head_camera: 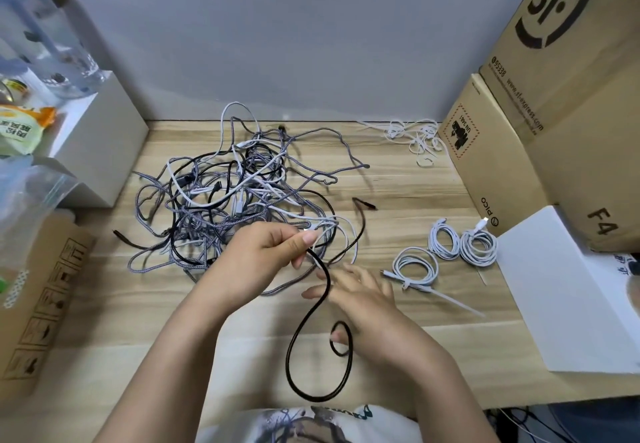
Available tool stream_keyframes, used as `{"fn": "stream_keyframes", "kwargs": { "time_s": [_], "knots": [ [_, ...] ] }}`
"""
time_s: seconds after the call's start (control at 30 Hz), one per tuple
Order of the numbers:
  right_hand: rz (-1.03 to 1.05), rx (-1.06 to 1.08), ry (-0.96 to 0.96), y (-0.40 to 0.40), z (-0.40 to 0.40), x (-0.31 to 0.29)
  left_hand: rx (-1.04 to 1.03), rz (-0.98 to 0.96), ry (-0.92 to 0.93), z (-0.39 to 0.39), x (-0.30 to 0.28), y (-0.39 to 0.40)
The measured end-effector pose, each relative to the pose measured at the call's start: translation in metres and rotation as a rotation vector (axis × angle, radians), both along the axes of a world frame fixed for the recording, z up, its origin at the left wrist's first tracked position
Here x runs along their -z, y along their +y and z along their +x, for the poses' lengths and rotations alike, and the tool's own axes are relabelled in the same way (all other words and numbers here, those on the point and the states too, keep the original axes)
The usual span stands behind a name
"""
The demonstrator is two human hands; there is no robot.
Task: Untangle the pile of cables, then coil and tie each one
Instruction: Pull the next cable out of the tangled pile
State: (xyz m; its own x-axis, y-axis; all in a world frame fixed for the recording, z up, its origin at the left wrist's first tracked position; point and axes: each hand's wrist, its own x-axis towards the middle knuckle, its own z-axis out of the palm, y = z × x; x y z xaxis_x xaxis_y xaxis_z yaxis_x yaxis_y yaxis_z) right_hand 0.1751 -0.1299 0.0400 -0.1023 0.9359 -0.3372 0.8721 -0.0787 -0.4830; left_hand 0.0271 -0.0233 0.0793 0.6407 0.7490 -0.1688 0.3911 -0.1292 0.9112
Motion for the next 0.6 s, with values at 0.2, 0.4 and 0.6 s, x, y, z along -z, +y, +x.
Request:
{"fn": "stream_keyframes", "kwargs": {
  "time_s": [0.2, 0.4, 0.6],
  "knots": [
    [-0.002, 0.327, 0.765, -0.002, -0.001, -0.03, -0.102, 0.061, 0.021, -0.004, -0.007, 0.0],
    [0.137, 0.543, 1.226, 0.002, -0.011, -0.036, -0.118, -0.072, -0.17, 0.004, -0.016, -0.003],
    [0.341, 0.754, 1.41, 0.008, -0.007, -0.052, 0.148, -0.925, -0.603, 0.01, -0.014, -0.017]
  ]
}}
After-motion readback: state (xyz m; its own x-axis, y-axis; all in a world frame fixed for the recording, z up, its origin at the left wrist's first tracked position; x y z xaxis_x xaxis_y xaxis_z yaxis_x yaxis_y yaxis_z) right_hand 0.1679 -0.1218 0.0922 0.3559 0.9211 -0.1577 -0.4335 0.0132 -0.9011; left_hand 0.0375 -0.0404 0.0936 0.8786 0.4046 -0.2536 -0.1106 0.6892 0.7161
